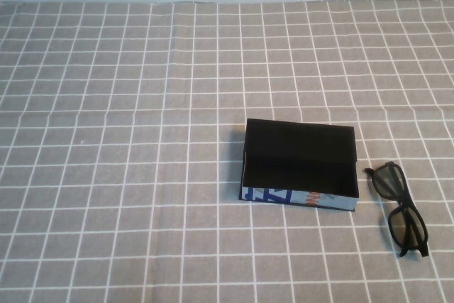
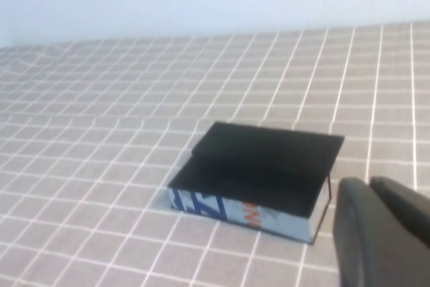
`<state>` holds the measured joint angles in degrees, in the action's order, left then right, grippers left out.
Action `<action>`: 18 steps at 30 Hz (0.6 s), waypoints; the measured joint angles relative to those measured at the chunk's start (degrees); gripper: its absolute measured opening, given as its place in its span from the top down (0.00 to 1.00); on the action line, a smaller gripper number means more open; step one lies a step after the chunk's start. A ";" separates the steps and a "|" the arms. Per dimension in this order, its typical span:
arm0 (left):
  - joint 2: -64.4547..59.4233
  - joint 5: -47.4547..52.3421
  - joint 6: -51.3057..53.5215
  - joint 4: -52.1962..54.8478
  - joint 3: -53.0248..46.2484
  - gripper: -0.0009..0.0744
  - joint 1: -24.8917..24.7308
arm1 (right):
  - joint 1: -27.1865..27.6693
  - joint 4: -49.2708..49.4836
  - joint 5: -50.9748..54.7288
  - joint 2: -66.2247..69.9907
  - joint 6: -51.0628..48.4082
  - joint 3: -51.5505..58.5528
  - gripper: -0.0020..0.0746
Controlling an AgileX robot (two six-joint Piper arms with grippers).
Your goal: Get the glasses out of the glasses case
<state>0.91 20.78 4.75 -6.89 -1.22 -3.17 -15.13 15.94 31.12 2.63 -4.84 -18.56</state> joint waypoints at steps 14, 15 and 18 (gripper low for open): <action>0.00 0.00 0.00 0.00 0.00 0.99 0.00 | 0.00 -1.93 -3.02 -2.52 -1.15 9.85 1.00; 0.00 0.00 0.00 0.00 0.00 0.99 0.00 | 0.00 -2.35 -4.77 -2.97 -1.21 11.05 1.00; 0.00 0.00 0.00 0.00 0.00 0.99 0.00 | 0.00 -4.06 -7.25 -3.10 -1.36 13.72 1.00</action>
<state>0.91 20.78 4.75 -6.89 -1.22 -3.17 -15.13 11.87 23.87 -0.47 -6.20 -4.84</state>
